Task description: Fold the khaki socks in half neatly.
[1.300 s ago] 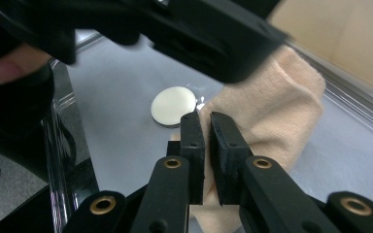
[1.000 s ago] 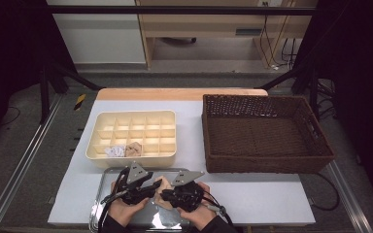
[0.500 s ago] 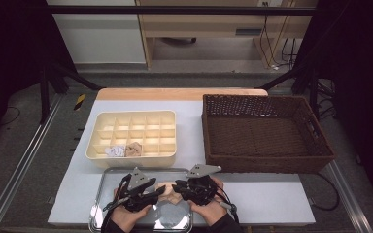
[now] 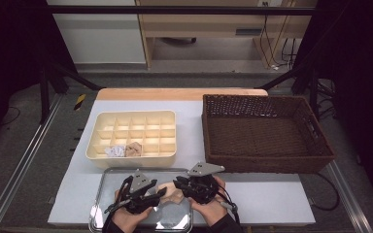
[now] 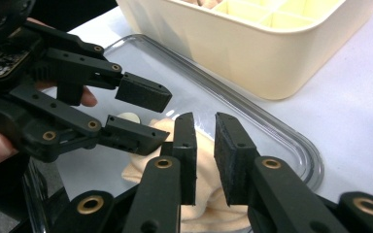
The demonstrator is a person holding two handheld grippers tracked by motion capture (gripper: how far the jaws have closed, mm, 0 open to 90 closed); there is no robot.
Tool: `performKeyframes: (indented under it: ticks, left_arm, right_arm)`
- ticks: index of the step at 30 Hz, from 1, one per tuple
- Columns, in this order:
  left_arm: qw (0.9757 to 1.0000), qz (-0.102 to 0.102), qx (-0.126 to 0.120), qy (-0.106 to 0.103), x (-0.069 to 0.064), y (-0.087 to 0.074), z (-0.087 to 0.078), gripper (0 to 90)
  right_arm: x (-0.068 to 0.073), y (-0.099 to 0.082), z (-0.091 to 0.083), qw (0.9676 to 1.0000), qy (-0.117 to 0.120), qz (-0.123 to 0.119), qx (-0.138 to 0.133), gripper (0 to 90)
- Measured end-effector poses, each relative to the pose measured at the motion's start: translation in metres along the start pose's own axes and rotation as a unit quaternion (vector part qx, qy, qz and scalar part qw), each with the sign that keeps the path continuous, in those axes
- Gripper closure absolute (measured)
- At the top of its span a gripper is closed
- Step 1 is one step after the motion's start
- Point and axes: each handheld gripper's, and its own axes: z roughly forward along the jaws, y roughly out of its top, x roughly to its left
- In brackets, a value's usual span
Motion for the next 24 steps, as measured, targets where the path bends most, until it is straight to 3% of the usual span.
performKeyframes:
  ticks: [7, 9, 14, 17, 21, 24]
  left_arm:
    - [1.0, -0.004, -0.001, -0.008, 0.0, -0.001, 0.001, 51.2]
    - [0.9999, -0.005, -0.001, -0.01, 0.0, -0.001, 0.001, 51.1]
    - [0.9998, -0.015, -0.002, -0.014, 0.003, -0.001, 0.0, 50.7]
    - [0.9993, -0.028, -0.008, -0.025, 0.006, 0.0, -0.001, 47.7]
    - [0.9979, -0.043, -0.025, -0.041, 0.008, 0.002, -0.007, 46.0]
    - [0.9983, -0.041, -0.014, -0.04, 0.006, -0.001, -0.004, 45.5]
  right_arm:
    - [0.001, -0.022, 0.009, 0.9991, -0.004, -0.002, 0.041, 82.6]
    - [0.001, -0.028, 0.01, 0.9992, -0.002, 0.0, 0.041, 82.6]
    - [-0.003, -0.019, 0.002, 0.9997, 0.001, 0.015, 0.021, 83.7]
    - [-0.005, -0.024, 0.007, 0.9989, -0.012, 0.012, 0.045, 86.5]
    - [-0.004, -0.03, 0.009, 0.9987, -0.006, 0.017, 0.047, 86.6]
    - [-0.004, -0.032, 0.01, 0.9987, -0.003, 0.024, 0.046, 86.7]
